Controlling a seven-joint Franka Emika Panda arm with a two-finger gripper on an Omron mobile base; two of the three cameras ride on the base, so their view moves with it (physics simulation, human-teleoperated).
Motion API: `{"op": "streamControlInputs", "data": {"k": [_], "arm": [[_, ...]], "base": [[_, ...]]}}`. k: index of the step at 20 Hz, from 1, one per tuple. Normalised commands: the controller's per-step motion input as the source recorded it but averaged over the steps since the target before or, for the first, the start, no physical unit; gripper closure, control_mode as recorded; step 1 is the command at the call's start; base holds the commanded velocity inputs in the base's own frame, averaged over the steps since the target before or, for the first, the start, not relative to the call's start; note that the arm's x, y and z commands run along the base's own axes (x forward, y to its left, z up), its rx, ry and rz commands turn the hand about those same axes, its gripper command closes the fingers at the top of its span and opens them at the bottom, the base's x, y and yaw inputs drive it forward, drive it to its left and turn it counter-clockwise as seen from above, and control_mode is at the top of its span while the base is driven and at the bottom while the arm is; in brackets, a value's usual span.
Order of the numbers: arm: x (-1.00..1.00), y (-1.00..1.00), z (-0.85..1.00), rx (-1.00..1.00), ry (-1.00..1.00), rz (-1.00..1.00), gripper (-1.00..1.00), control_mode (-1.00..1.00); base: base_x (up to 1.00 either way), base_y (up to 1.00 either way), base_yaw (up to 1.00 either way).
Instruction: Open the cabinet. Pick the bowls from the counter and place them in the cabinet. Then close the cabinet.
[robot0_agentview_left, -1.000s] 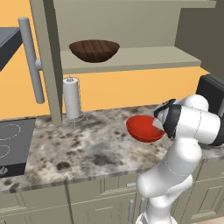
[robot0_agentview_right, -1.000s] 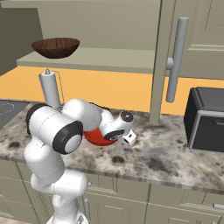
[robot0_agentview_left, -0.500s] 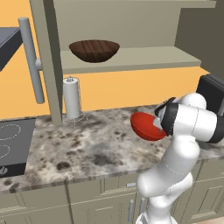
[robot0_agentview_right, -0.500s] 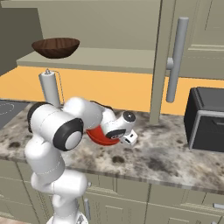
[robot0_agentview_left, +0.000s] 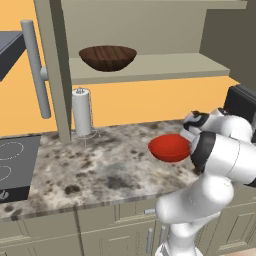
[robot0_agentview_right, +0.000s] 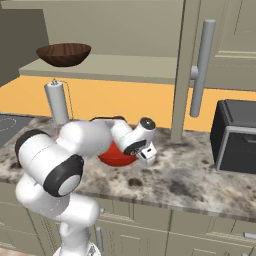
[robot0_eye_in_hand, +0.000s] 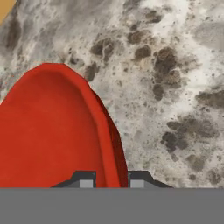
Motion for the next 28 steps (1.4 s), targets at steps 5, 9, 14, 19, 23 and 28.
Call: {"op": "streamControlInputs", "data": {"k": [5, 9, 14, 19, 23, 28], "arm": [[-0.57, 0.11, 0.48, 0.00, 0.01, -0.21, 1.00, -1.00], [-0.77, 0.03, 0.37, 0.00, -0.02, -0.35, 1.00, -1.00], [-0.79, 0.05, 0.44, 0.00, -0.03, -0.35, 1.00, -1.00], [-0.63, 0.15, 0.45, 0.00, -0.13, -0.22, 1.00, -1.00], [-0.45, 0.00, 0.53, 0.00, -0.08, -0.13, 1.00, -1.00], [-0.30, 0.00, 0.67, 0.00, -0.04, -0.03, 1.00, -1.00]], "base": [[0.00, 0.00, 0.00], [0.00, 0.00, 0.00], [0.00, 0.00, 0.00], [0.00, 0.00, 0.00], [0.00, 0.00, 0.00], [0.00, 0.00, 0.00]]}}
